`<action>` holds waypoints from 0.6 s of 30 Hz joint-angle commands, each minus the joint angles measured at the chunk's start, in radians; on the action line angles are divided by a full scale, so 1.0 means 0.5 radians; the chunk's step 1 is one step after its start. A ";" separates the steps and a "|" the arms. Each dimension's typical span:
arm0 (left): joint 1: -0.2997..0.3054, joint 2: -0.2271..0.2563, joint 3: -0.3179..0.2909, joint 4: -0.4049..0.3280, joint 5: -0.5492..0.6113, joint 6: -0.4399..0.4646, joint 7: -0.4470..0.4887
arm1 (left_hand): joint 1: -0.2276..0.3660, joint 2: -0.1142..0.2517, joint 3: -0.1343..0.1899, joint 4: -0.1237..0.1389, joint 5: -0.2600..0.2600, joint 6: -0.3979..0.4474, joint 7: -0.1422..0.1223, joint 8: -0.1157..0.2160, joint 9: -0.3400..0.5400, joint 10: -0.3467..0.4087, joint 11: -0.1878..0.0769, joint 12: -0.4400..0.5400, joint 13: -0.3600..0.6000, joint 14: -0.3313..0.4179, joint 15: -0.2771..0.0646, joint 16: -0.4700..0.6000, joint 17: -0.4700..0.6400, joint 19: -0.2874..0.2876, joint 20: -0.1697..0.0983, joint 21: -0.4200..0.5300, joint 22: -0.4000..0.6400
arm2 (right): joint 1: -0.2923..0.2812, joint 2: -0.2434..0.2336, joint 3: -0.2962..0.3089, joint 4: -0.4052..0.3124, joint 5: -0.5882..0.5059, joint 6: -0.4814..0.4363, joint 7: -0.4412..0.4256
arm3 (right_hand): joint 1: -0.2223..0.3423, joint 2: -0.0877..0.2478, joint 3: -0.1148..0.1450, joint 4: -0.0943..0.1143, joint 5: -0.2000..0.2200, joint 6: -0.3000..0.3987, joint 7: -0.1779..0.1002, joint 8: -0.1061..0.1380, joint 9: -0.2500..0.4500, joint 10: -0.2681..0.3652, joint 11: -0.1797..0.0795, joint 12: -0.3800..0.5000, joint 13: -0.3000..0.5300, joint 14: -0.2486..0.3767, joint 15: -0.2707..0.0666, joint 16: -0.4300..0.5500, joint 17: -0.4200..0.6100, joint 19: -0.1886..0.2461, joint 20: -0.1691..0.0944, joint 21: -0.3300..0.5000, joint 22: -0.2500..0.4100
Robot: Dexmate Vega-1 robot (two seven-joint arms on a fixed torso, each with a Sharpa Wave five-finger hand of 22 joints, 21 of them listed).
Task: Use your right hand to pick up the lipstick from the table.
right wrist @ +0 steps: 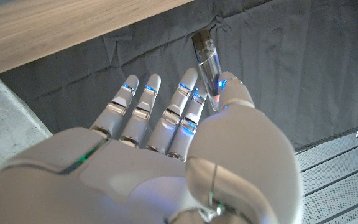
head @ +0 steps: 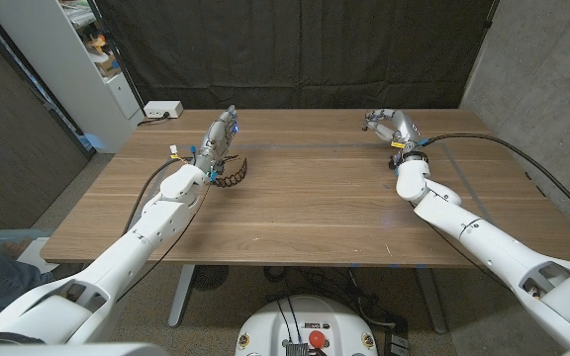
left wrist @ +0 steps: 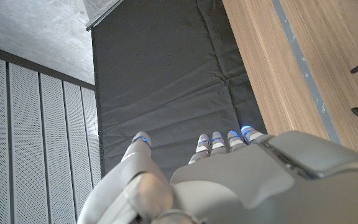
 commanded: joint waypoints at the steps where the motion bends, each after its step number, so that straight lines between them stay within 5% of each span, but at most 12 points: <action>1: 0.012 0.003 0.000 -0.018 -0.003 0.003 0.006 | 0.006 0.020 0.002 -0.014 -0.007 0.006 0.002 0.000 0.009 -0.001 0.002 -0.002 0.003 -0.073 0.017 0.003 0.003 -0.230 -0.004 0.011 0.004 | -0.004 -0.027 0.023 -0.075 -0.037 -0.025 0.007 | 0.008 0.014 0.011 -0.002 -0.002 0.016 0.007 0.000 0.010 0.011 -0.002 -0.004 0.012 0.028 -0.112 -0.006 0.007 0.003 -0.011 -0.005 0.007; 18: 0.003 0.014 -0.002 -0.013 -0.003 0.015 -0.002 | 0.007 0.021 0.002 -0.018 -0.009 0.005 0.001 -0.001 0.009 -0.002 0.001 -0.002 0.003 -0.076 0.018 0.002 0.003 -0.230 -0.004 0.011 0.004 | 0.003 -0.011 0.030 -0.083 -0.047 -0.044 0.016 | 0.009 0.018 0.014 0.000 -0.011 0.024 0.011 -0.005 0.011 0.013 -0.003 -0.010 0.013 0.033 -0.111 -0.012 0.008 0.000 -0.017 -0.006 0.007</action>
